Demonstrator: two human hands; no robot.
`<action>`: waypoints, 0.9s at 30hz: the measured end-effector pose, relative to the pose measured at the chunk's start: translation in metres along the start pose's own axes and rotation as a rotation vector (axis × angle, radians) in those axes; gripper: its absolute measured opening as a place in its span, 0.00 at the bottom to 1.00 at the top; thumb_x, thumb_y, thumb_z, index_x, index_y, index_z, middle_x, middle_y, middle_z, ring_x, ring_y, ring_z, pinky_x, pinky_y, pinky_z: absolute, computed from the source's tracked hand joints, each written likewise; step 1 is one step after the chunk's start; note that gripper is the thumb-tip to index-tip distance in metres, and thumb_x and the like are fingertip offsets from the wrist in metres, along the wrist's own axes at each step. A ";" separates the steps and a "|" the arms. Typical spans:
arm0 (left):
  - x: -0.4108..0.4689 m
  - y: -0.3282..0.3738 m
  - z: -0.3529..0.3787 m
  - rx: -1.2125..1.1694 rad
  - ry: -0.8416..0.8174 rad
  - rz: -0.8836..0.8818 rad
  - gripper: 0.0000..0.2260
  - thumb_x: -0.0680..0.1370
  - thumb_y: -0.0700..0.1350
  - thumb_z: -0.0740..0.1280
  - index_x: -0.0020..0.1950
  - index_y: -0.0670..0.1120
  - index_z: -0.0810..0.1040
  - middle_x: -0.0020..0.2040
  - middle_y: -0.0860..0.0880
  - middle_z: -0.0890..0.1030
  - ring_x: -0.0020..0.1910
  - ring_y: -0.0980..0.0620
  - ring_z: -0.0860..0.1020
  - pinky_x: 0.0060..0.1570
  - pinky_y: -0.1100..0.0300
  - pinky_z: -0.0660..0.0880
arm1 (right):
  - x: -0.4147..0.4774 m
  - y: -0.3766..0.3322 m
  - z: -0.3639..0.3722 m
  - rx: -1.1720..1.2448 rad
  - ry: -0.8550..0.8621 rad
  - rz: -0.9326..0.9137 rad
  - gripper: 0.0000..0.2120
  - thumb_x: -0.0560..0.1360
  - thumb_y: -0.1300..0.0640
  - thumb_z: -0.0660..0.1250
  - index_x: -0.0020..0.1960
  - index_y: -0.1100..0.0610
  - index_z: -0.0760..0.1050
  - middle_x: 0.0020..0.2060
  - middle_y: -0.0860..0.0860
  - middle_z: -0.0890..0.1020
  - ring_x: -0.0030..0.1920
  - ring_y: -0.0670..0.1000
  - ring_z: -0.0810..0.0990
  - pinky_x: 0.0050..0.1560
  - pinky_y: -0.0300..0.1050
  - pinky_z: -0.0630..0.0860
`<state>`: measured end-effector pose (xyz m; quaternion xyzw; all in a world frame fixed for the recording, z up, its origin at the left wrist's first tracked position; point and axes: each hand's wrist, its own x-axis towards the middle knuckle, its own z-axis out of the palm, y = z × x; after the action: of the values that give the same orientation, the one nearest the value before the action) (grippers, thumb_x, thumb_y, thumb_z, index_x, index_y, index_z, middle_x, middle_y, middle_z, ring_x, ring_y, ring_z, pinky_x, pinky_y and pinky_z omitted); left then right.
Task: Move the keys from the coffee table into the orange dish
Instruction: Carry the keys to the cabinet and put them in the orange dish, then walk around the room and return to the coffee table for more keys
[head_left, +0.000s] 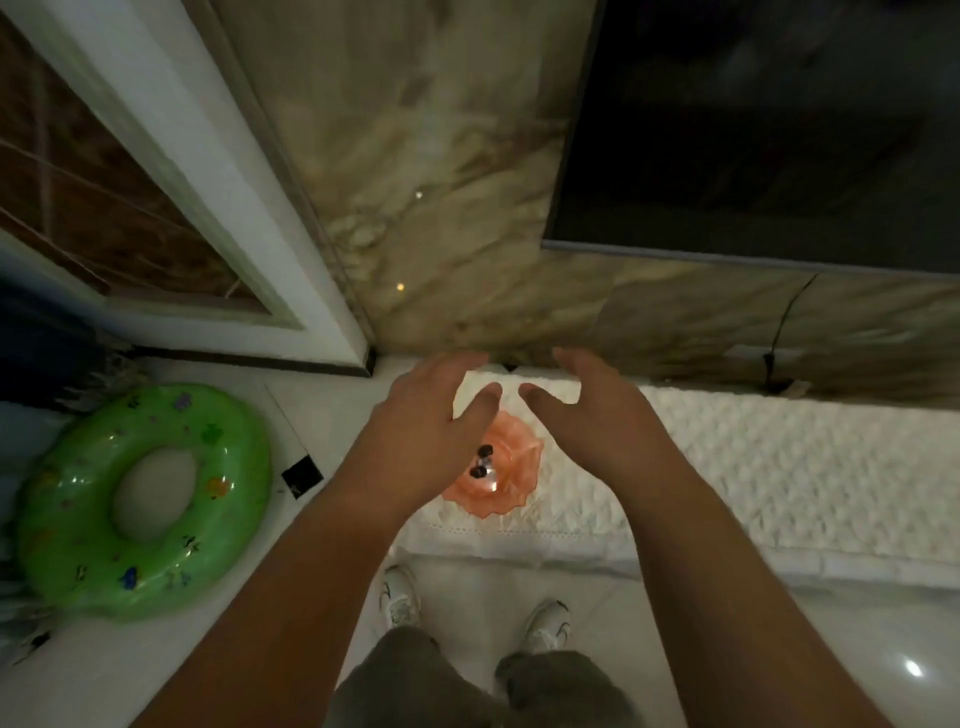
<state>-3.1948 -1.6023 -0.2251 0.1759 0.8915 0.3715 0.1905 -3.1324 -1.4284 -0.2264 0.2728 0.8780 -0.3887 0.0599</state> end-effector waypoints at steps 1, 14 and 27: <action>-0.010 0.017 -0.014 0.001 0.042 0.048 0.22 0.74 0.65 0.55 0.67 0.64 0.69 0.67 0.59 0.72 0.65 0.58 0.69 0.65 0.51 0.68 | -0.009 -0.013 -0.017 0.031 0.019 -0.038 0.29 0.72 0.34 0.65 0.70 0.44 0.69 0.63 0.39 0.76 0.65 0.47 0.73 0.56 0.44 0.71; -0.056 0.132 -0.141 -0.047 0.245 0.313 0.21 0.73 0.69 0.55 0.65 0.69 0.68 0.60 0.67 0.71 0.62 0.67 0.69 0.58 0.61 0.68 | -0.084 -0.127 -0.160 0.159 0.203 -0.275 0.29 0.73 0.34 0.64 0.72 0.38 0.65 0.70 0.40 0.69 0.67 0.44 0.69 0.62 0.49 0.72; -0.024 0.139 -0.228 0.045 0.112 0.530 0.20 0.74 0.68 0.56 0.66 0.69 0.66 0.60 0.68 0.68 0.63 0.66 0.67 0.61 0.57 0.69 | -0.096 -0.189 -0.161 0.182 0.468 -0.243 0.32 0.71 0.34 0.67 0.71 0.32 0.58 0.73 0.37 0.64 0.64 0.38 0.65 0.55 0.43 0.68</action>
<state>-3.2571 -1.6570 0.0293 0.3864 0.8315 0.3977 0.0332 -3.1335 -1.4581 0.0378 0.2523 0.8556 -0.3966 -0.2165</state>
